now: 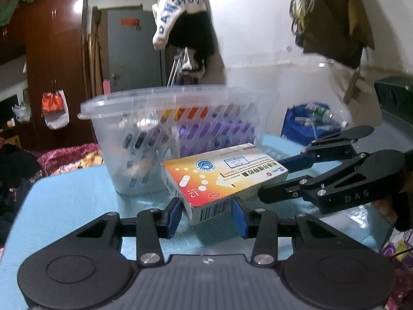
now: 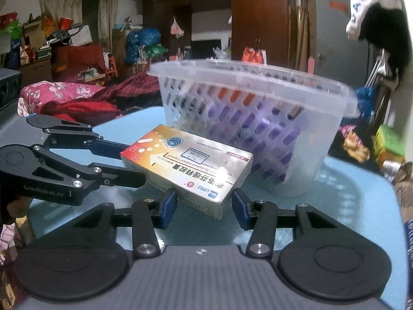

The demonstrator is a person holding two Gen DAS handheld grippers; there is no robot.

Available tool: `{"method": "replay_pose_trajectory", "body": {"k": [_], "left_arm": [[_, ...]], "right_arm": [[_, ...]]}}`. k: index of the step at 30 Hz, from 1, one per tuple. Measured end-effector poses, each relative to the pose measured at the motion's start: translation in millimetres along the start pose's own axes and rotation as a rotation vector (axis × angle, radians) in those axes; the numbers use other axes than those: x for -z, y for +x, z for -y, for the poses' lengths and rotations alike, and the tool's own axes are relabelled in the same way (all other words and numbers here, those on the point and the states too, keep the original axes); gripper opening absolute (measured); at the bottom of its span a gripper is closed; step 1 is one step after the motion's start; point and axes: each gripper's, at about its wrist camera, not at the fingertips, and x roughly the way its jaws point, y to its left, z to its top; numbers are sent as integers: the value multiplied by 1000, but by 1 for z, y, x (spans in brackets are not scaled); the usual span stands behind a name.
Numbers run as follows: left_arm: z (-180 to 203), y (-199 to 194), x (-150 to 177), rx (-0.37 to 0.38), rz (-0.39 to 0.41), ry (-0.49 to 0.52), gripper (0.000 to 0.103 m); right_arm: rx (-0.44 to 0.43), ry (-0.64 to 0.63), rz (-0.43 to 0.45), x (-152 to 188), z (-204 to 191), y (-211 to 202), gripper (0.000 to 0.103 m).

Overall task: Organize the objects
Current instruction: 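Lift the medicine box with the left tool and release it into the basket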

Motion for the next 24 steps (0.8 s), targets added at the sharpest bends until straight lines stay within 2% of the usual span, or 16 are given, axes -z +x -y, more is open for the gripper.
{"method": "replay_pose_trajectory", "body": {"k": [6,12,17,21,24], "left_arm": [[6,-27,-13,-4,88,11,47],[8,-34,-56,-24,120,64,47],[-14,4,-100,-3,74,62,46],[-40,39,-119,-20,36,16,46],[-56,56,-126,-56,9,-3,46]], "right_arm": [[41,-35,68,-12,-16,-25,51],[52,-39,116,-49,-12,-44,51],[91,-46,165,-102,9,-35,51],[93,-18,121,-131,32,2,50],[73,-2,83,-137,43,32,50]]}}
